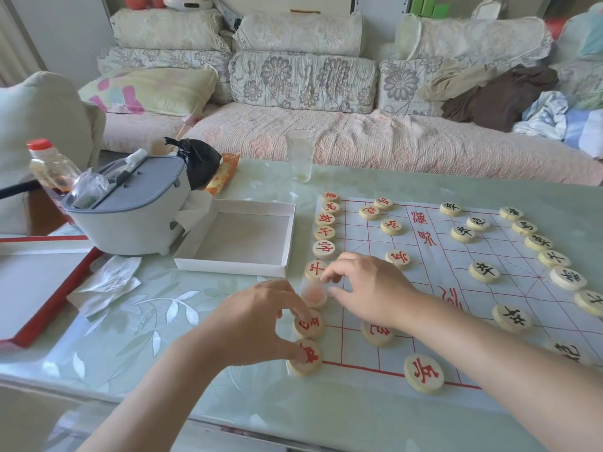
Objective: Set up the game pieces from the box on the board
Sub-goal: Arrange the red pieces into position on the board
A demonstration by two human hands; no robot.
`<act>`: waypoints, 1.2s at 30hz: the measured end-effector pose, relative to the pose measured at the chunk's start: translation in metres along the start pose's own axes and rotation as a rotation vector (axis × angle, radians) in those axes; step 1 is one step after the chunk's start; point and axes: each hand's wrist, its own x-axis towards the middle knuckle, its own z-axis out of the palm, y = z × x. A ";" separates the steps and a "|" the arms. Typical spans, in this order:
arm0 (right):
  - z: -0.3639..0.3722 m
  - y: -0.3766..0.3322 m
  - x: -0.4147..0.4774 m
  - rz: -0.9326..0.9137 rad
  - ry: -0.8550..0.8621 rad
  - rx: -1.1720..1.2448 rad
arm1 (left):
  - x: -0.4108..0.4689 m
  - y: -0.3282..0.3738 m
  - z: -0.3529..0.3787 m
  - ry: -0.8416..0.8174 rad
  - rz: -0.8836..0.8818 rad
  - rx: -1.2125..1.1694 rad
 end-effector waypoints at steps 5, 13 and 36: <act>0.002 0.002 0.000 0.052 0.010 -0.005 | -0.005 0.000 -0.002 -0.023 0.013 -0.006; 0.008 -0.002 0.001 0.014 -0.014 0.021 | -0.003 0.001 0.000 -0.019 0.025 0.020; -0.005 0.035 0.060 0.220 0.026 0.049 | 0.132 -0.007 -0.015 0.269 -0.079 0.128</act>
